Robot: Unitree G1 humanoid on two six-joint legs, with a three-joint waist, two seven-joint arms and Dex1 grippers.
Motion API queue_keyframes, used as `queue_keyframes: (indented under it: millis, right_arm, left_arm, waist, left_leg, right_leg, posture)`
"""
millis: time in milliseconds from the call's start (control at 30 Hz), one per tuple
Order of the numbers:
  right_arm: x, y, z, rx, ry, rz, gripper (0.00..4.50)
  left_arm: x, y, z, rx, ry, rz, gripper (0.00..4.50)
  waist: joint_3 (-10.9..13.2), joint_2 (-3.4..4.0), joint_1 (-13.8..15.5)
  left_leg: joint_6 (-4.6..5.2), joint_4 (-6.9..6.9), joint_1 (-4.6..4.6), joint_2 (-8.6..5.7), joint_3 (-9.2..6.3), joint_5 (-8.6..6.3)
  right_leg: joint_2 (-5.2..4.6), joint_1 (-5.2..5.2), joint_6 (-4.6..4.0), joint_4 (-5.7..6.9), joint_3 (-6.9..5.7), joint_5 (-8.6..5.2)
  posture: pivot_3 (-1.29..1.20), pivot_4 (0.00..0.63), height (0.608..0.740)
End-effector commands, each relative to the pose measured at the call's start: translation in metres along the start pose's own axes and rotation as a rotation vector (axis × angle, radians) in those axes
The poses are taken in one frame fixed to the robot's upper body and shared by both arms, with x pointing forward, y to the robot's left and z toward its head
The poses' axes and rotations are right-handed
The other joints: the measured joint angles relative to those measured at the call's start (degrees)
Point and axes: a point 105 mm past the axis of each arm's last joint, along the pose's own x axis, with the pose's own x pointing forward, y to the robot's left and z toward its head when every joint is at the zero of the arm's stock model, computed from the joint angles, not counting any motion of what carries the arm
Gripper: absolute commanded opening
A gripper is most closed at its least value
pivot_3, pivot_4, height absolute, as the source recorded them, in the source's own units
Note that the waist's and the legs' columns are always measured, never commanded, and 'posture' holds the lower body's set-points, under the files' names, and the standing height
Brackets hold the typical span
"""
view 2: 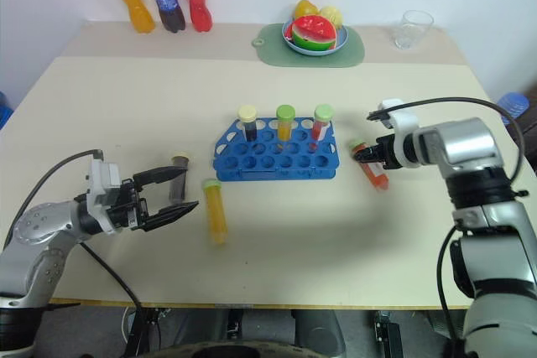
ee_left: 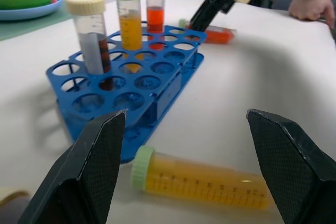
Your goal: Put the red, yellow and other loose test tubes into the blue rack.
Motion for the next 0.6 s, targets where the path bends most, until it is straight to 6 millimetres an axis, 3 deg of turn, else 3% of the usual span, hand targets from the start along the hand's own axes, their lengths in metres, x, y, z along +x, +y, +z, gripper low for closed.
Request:
queue_keyframes:
  millis: [33, 133, 267, 467, 600]
  right_arm:
    - [-0.035, 0.036, 0.019, -0.132, -0.211, 0.164, 0.82]
    - [-0.041, 0.061, 0.012, -0.244, -0.314, 0.228, 0.82]
    - [-0.040, 0.083, 0.024, -0.375, -0.564, 0.210, 0.82]
    - [-0.012, 0.099, 0.032, -0.510, -0.781, 0.100, 0.82]
    - [0.001, 0.101, 0.034, -0.483, -0.858, 0.063, 0.82]
  left_arm:
    - [0.002, 0.002, 0.010, 0.033, -0.036, 0.002, 3.82]
    - [0.005, 0.006, 0.011, 0.040, -0.039, -0.009, 3.82]
    - [0.010, 0.011, 0.011, 0.043, -0.046, -0.025, 3.82]
    - [0.016, 0.015, 0.012, 0.042, -0.067, -0.034, 3.82]
    - [0.016, 0.017, 0.011, 0.041, -0.073, -0.021, 3.82]
  waist:
    - [0.00, 0.00, -0.03]
    - [0.00, 0.00, -0.25]
    - [0.00, 0.00, -0.81]
    - [-0.01, -0.01, -0.49]
    - [-0.01, 0.00, -0.30]
  left_leg:
    - [0.01, -0.01, -0.01, 0.00, -0.04, -0.01]
    - [0.01, 0.00, 0.04, -0.02, -0.04, 0.00]
    - [0.01, 0.04, 0.14, 0.00, -0.01, 0.00]
    - [-0.02, 0.06, 0.15, -0.02, -0.02, 0.02]
    - [-0.05, 0.07, 0.12, -0.05, -0.02, 0.03]
  right_leg:
    - [0.00, 0.01, 0.02, 0.00, -0.03, 0.01]
    - [0.03, 0.02, 0.11, 0.02, -0.05, 0.05]
    - [0.16, 0.07, 0.10, 0.09, -0.01, 0.06]
    - [0.15, 0.07, 0.10, 0.17, 0.00, 0.05]
    - [0.09, 0.07, 0.10, 0.18, -0.01, 0.05]
  posture:
    - [0.00, 0.150, 0.740]
    - [0.00, 0.150, 0.740]
    - [0.00, 0.150, 0.740]
    - [0.00, 0.150, 0.740]
    - [0.00, 0.150, 0.740]
